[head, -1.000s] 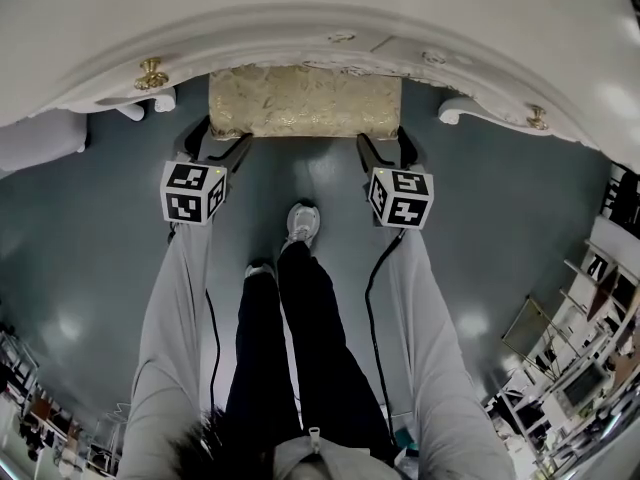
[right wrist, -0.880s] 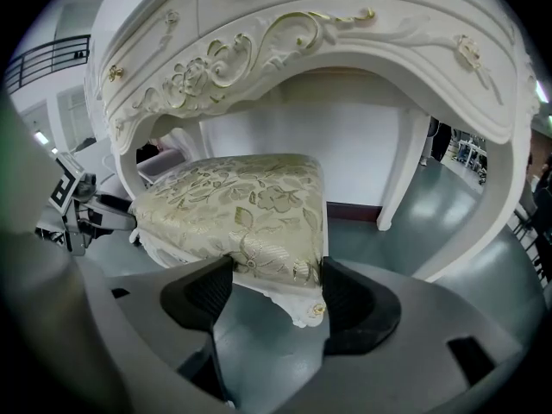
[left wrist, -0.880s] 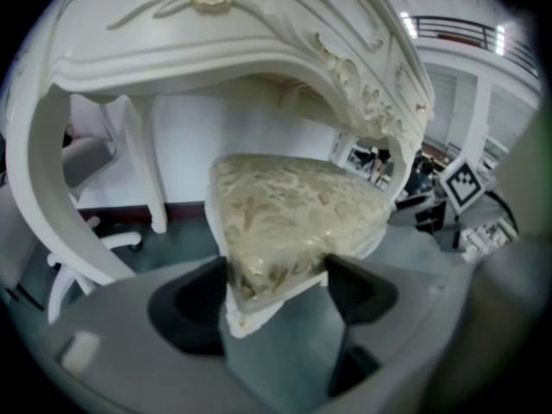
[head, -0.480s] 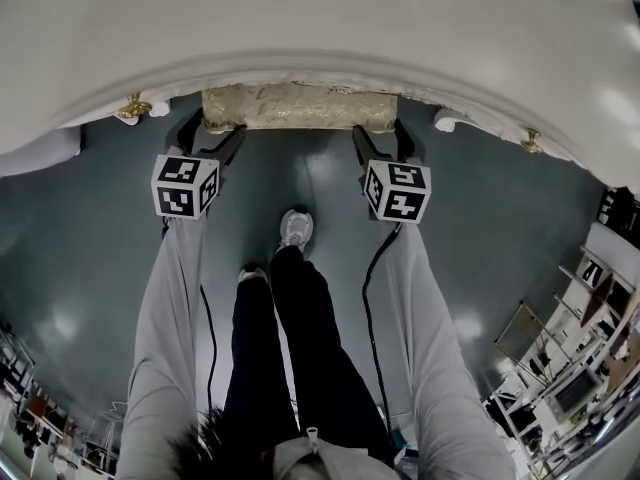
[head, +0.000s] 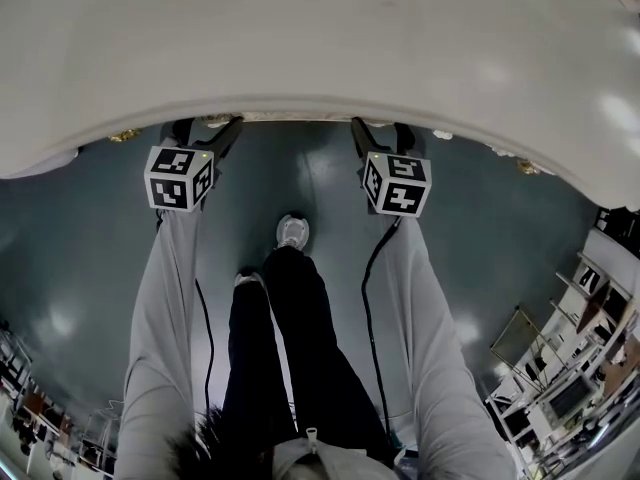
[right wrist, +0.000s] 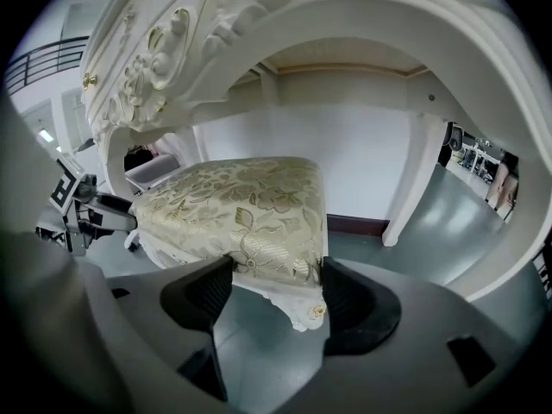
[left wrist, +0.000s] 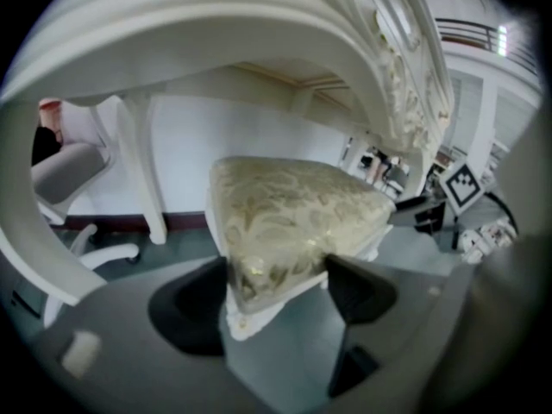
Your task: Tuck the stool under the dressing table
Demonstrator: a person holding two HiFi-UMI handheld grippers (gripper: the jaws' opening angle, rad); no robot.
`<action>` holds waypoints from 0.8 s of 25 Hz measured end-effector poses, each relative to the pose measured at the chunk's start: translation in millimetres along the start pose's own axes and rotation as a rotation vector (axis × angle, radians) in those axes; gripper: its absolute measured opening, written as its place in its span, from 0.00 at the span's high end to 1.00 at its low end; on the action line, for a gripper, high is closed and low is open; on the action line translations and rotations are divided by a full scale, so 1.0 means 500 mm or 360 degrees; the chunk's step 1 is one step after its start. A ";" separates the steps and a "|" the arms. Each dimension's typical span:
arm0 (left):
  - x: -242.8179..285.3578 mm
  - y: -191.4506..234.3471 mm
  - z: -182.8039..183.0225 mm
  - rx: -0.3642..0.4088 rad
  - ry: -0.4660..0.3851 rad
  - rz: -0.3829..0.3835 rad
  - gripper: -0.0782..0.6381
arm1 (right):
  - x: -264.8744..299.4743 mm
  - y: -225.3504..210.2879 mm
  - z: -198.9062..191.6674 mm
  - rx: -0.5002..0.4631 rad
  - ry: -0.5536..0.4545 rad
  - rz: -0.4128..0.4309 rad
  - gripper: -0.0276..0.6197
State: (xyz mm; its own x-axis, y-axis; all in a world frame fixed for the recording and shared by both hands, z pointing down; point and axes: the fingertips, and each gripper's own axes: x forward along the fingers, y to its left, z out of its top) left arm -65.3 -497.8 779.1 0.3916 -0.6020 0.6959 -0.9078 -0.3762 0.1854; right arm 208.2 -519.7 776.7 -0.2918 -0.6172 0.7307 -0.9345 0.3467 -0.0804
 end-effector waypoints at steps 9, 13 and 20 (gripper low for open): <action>0.018 0.015 0.021 0.0001 0.0005 0.0022 0.38 | 0.023 -0.007 0.021 0.0004 -0.0001 0.0001 0.45; 0.015 0.005 0.037 0.0017 -0.0018 0.0035 0.40 | 0.019 -0.017 0.029 0.0010 -0.0006 -0.0004 0.45; -0.015 -0.001 0.044 -0.0022 -0.0151 0.0104 0.40 | 0.002 -0.010 0.022 0.0085 -0.0050 0.0000 0.49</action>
State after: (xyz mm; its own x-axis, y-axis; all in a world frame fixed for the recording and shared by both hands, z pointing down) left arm -64.3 -508.7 758.4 0.3435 -0.6890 0.6382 -0.9336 -0.3245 0.1521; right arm 210.3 -530.0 770.2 -0.2973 -0.6393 0.7092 -0.9438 0.3092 -0.1169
